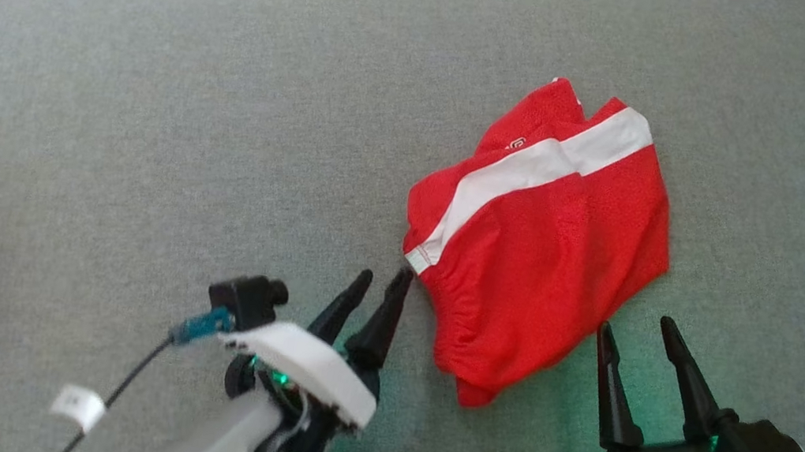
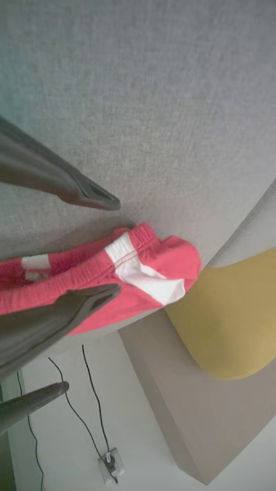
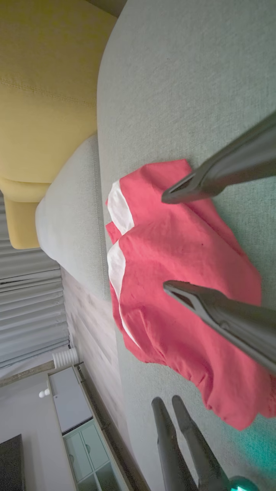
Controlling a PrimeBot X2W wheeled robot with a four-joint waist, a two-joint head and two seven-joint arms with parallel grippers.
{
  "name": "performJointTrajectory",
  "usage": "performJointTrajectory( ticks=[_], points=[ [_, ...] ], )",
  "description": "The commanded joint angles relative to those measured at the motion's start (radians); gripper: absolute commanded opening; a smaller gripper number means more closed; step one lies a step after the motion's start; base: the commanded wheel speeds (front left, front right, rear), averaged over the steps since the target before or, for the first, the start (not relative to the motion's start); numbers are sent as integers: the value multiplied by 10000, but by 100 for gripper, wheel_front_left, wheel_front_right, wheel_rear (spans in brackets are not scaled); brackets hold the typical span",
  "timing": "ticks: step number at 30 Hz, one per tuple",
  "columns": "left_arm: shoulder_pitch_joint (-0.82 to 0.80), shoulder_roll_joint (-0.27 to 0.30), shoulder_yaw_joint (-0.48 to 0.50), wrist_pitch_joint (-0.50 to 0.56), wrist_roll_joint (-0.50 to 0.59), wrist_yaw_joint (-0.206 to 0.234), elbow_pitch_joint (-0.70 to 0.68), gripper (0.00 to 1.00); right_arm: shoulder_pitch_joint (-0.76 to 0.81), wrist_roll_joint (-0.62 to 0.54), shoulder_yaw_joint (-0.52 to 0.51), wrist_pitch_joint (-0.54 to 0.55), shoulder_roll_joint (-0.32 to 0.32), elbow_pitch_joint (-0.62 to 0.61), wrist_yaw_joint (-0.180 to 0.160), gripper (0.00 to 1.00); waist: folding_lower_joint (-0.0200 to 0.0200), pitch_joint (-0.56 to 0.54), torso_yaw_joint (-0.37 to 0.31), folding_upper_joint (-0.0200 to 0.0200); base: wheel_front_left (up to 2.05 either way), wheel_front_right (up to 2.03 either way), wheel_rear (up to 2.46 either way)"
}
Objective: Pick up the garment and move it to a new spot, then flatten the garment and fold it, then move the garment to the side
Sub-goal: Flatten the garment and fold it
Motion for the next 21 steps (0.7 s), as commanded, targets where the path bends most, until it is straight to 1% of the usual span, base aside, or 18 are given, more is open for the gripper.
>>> performJointTrajectory(
  ticks=[1,3,7,9,14,19,20,21],
  points=[
    [-674,-81,376,64,-177,-80,-99,100,-317,-69,247,-40,-155,-317,-9,100,0,65,-17,0,0,0,0],
    [-1195,-210,351,306,-722,-252,711,100,-444,-51,319,-40,-216,-317,-9,100,0,198,-82,0,0,0,0],
    [-1716,-269,134,553,-1425,-403,1395,100,-524,-29,364,-40,-285,-290,-9,100,0,342,-225,0,0,0,0],
    [-1855,-274,-122,667,-1875,-441,1377,100,-526,-23,336,-40,-286,-279,-9,100,0,380,-285,0,0,0,0],
    [-2016,-278,-888,800,-2483,-464,1218,100,-496,-35,299,-40,-265,-241,-9,100,0,402,-383,0,0,0,0],
    [-2104,-279,-1206,574,-2842,-467,1168,100,-468,-48,292,-40,-236,-213,-9,100,0,342,-434,0,0,0,0],
    [-2131,-279,-1249,520,-2887,-467,1199,92,-462,-53,295,-40,-233,-215,-9,100,0,328,-442,0,0,0,0],
    [-2156,-279,-1290,469,-2930,-468,1229,74,-458,-57,297,-40,-232,-217,-9,100,0,315,-447,0,0,0,0]
  ],
)
